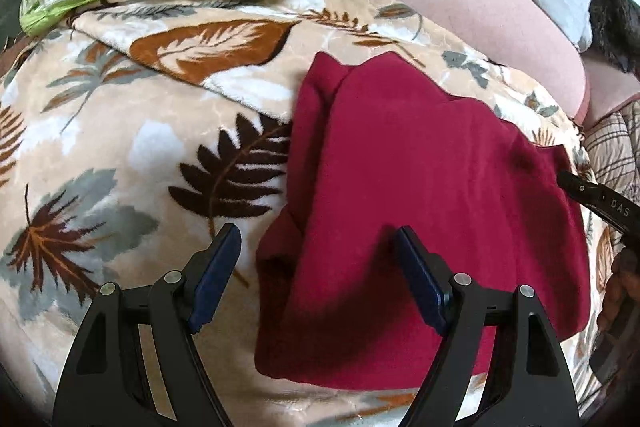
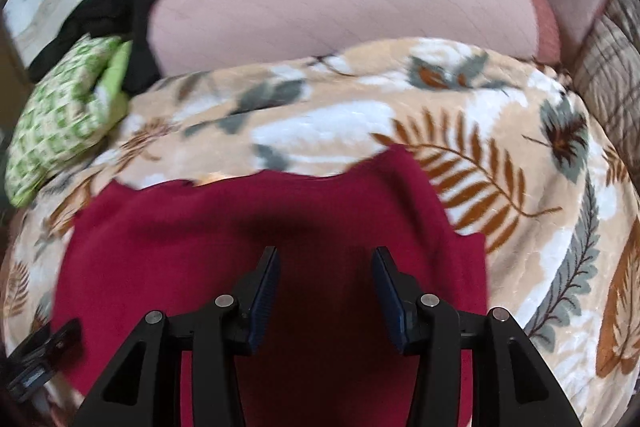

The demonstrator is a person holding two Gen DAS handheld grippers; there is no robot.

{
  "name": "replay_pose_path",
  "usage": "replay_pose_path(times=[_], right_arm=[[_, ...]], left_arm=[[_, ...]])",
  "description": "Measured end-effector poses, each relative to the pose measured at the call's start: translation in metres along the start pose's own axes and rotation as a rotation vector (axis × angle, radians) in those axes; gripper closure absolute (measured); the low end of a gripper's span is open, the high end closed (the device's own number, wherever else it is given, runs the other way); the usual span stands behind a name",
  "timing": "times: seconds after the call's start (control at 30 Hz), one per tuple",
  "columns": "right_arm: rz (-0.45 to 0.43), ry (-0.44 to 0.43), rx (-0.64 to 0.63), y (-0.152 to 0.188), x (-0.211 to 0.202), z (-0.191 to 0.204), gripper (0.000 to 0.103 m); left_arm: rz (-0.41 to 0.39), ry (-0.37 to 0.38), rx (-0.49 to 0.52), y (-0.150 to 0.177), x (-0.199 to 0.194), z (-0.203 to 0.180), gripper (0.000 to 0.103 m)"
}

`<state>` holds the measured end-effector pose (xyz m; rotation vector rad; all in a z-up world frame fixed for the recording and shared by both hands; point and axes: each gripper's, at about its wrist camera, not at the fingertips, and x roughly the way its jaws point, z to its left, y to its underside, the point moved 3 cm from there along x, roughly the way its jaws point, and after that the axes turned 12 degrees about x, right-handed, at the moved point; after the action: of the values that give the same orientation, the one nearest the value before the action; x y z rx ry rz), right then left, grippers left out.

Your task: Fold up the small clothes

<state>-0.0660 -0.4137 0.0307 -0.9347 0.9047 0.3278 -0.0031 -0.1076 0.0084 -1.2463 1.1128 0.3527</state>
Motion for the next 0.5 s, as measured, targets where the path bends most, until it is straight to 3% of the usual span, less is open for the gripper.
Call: replay_pose_path(times=[0.1, 0.23, 0.37, 0.5], right_arm=[[-0.009, -0.016, 0.009, 0.01, -0.01, 0.01, 0.057], [0.024, 0.029, 0.046, 0.024, -0.02, -0.004, 0.057], [0.041, 0.042, 0.03, 0.04, -0.045, -0.009, 0.057], [0.02, 0.004, 0.06, 0.05, -0.062, -0.004, 0.056]], left_arm=[[-0.002, 0.007, 0.01, 0.001, 0.0, -0.001, 0.024], [-0.001, 0.027, 0.018, 0.002, 0.0, -0.004, 0.024], [-0.053, 0.027, 0.037, -0.002, -0.011, -0.009, 0.024], [-0.076, 0.039, 0.058, -0.002, -0.019, -0.014, 0.024]])
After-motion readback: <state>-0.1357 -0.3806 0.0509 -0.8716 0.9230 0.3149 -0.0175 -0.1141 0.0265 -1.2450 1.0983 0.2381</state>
